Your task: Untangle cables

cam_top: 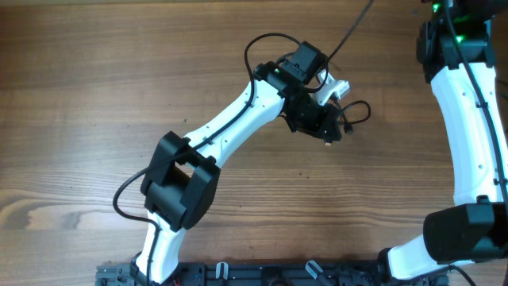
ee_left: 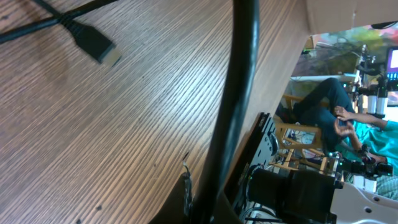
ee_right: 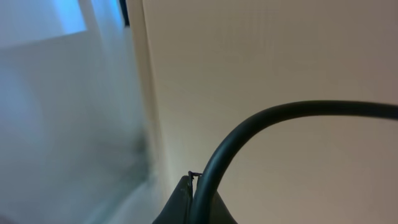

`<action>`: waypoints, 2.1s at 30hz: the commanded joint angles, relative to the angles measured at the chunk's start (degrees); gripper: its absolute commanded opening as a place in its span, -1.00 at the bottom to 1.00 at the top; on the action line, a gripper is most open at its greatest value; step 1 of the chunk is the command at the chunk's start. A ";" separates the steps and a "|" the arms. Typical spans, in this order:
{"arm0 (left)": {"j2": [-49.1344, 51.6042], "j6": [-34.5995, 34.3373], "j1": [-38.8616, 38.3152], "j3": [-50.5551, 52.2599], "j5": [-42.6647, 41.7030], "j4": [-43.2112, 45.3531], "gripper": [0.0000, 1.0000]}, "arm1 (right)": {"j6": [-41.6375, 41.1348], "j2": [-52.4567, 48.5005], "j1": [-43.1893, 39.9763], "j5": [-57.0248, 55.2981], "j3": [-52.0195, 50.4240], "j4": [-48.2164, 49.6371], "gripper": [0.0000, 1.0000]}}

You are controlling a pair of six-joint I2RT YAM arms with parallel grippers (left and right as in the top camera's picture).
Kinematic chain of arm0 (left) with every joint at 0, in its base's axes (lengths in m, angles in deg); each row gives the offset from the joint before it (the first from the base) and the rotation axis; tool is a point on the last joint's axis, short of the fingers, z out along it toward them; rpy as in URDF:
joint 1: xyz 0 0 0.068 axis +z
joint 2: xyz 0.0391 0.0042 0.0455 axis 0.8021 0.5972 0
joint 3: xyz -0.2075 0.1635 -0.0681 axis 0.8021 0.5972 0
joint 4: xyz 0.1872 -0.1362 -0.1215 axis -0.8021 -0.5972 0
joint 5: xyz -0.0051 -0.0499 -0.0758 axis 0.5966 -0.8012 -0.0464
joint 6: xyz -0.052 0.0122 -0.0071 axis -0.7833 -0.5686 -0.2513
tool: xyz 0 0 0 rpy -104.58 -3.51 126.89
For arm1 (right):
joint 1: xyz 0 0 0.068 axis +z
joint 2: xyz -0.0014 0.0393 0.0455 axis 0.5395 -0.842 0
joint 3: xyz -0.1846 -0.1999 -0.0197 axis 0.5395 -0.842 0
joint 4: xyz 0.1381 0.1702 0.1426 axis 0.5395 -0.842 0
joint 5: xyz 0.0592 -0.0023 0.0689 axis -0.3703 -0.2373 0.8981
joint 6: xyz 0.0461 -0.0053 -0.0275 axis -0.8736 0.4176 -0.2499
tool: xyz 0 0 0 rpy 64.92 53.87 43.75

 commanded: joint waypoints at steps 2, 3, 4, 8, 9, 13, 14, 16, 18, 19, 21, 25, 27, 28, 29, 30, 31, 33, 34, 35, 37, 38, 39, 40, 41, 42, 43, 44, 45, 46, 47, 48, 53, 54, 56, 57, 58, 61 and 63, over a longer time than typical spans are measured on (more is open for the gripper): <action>0.76 1.60 0.44 0.15 2.84 -1.51 -0.92 | 31.71 0.02 -0.39 -16.98 0.61 -8.90 -0.91; 0.76 1.57 0.52 0.15 3.76 -1.84 -0.92 | 35.06 0.02 -0.72 -19.26 0.61 -11.47 -0.91; 0.76 1.57 0.66 0.15 4.70 -2.12 -0.92 | 38.95 0.02 -1.14 -21.18 0.61 -13.88 -0.91; 0.76 1.60 1.60 0.15 7.61 -3.50 -0.92 | 51.30 -0.09 -3.10 -27.96 0.59 -24.63 -0.91; 0.76 1.60 1.92 0.15 7.98 -3.67 -0.92 | 53.37 -0.17 -3.65 -28.63 0.59 -27.26 -0.91; 0.76 1.62 3.89 0.15 8.22 -4.24 -0.92 | 57.18 -1.88 -6.12 -28.70 0.59 -37.55 -0.91; 0.76 1.60 4.42 0.15 8.20 -4.42 -0.92 | 57.18 -2.60 -6.69 -28.72 0.59 -40.28 -0.91; 0.76 1.60 5.49 0.15 8.22 -5.03 -0.92 | 56.81 -4.33 -7.45 -28.76 0.59 -46.31 -0.91; 0.76 1.60 6.56 0.15 8.22 -5.75 -0.92 | 55.74 -6.34 -7.69 -29.09 0.59 -51.43 -0.91; 0.76 1.60 7.06 0.15 8.22 -6.05 -0.92 | 54.14 -7.39 -7.69 -29.83 0.59 -53.81 -0.91; 0.76 1.62 8.00 0.15 8.50 -6.62 -0.93 | 52.37 -9.27 -7.69 -31.12 0.59 -57.53 -0.91; 0.74 1.55 10.69 0.15 13.38 -8.66 -0.92 | 52.59 -10.71 -7.69 -31.28 0.59 -63.54 -0.91; 0.74 1.49 13.07 0.15 16.02 -9.62 -0.92 | 54.34 -10.67 -7.63 -30.69 0.61 -65.37 -0.91; 0.74 1.29 14.67 0.15 16.90 -9.77 -0.92 | 55.91 -10.64 -7.58 -29.40 0.61 -65.77 -0.91; 0.74 1.27 15.91 0.15 17.00 -9.77 -0.92 | 57.53 -10.64 -7.43 -27.65 0.61 -66.23 -0.91; 0.74 1.05 17.68 0.15 16.98 -9.64 -0.92 | 58.95 -10.64 -7.26 -26.01 0.61 -66.93 -0.91; 0.74 0.63 19.69 0.15 16.98 -9.44 -0.92 | 60.06 -10.64 -7.04 -24.74 0.61 -67.87 -0.91; 0.74 -1.62 24.22 0.15 17.94 -9.11 -0.92 | 60.30 -10.64 -6.47 -23.04 0.61 -69.83 -0.92; 0.74 -2.45 26.29 0.15 18.40 -9.07 -0.92 | 61.22 -10.64 -6.08 -21.81 0.61 -70.40 -0.91; 0.74 -3.37 28.46 0.15 18.43 -9.05 -0.92 | 62.95 -10.64 -5.66 -20.48 0.61 -70.44 -0.91; 0.74 -4.24 31.91 0.15 18.43 -9.09 -0.92 | 66.69 -10.64 -4.55 -18.14 0.61 -69.81 -0.91; 0.74 -4.57 33.62 0.15 18.40 -9.14 -0.92 | 68.81 -10.54 -3.93 -17.33 0.61 -69.05 -0.91; 0.74 -4.72 35.23 0.15 18.38 -9.18 -0.92 | 70.82 -10.29 -3.32 -16.68 0.63 -68.22 -0.91; 0.74 -4.72 36.61 0.15 18.29 -9.35 -0.92 | 72.37 -9.97 -2.71 -16.37 0.63 -67.28 -0.91; 0.74 -4.70 37.66 0.15 18.16 -9.53 -0.92 | 73.57 -9.53 -2.21 -16.44 0.81 -66.38 -0.91; 0.74 -4.68 38.42 0.15 18.16 -9.81 -0.92 | 73.55 -9.05 -1.84 -17.07 1.18 -65.46 -0.91; 0.74 -4.63 38.95 0.15 18.18 -10.03 -0.92 | 73.46 -8.48 -1.64 -17.66 1.86 -64.43 -0.91; 0.74 -4.61 39.32 0.15 18.18 -10.23 -0.92 | 73.40 -7.96 -1.62 -18.14 2.82 -63.43 -0.91; 0.74 -4.48 39.47 0.15 18.18 -10.27 -0.92 | 73.37 -7.54 -1.62 -18.47 3.69 -62.73 -0.91; 0.74 -4.46 39.56 0.15 18.23 -10.27 -0.92 | 73.33 -6.84 -1.77 -19.28 5.31 -61.31 -0.91; 0.74 -4.48 39.56 0.15 18.21 -10.23 -0.92 | 73.31 -6.19 -1.92 -20.09 6.60 -60.13 -0.91; 0.74 -4.48 39.56 0.15 18.21 -10.21 -0.92 | 73.29 -5.57 -2.03 -20.76 7.58 -59.30 -0.92; 0.74 -4.48 39.45 0.15 18.25 -10.21 -0.92 | 73.29 -1.88 -3.10 -26.80 15.10 -53.99 -0.92; 0.74 -4.48 39.45 0.15 18.43 -10.21 -0.92 | 73.31 -1.14 -3.45 -28.37 16.15 -52.30 -0.92; 0.74 -4.48 39.45 0.15 18.49 -10.25 -0.92 | 73.31 0.61 -4.35 -31.56 17.35 -48.11 -0.91; 0.74 -4.48 39.45 0.15 18.69 -10.23 -0.92 | 73.33 1.44 -4.76 -32.74 17.51 -46.29 -0.91; 0.74 -4.48 39.45 0.15 19.06 -10.25 -0.92 | 73.35 2.23 -5.14 -33.73 17.51 -44.61 -0.91; 0.74 -4.50 39.45 0.15 20.74 -10.40 -0.92 | 73.50 4.11 -6.16 -36.06 17.51 -40.37 -0.91; 0.74 -4.50 39.45 0.15 21.16 -10.45 -0.92 | 73.50 4.76 -6.38 -37.53 17.51 -38.07 -0.91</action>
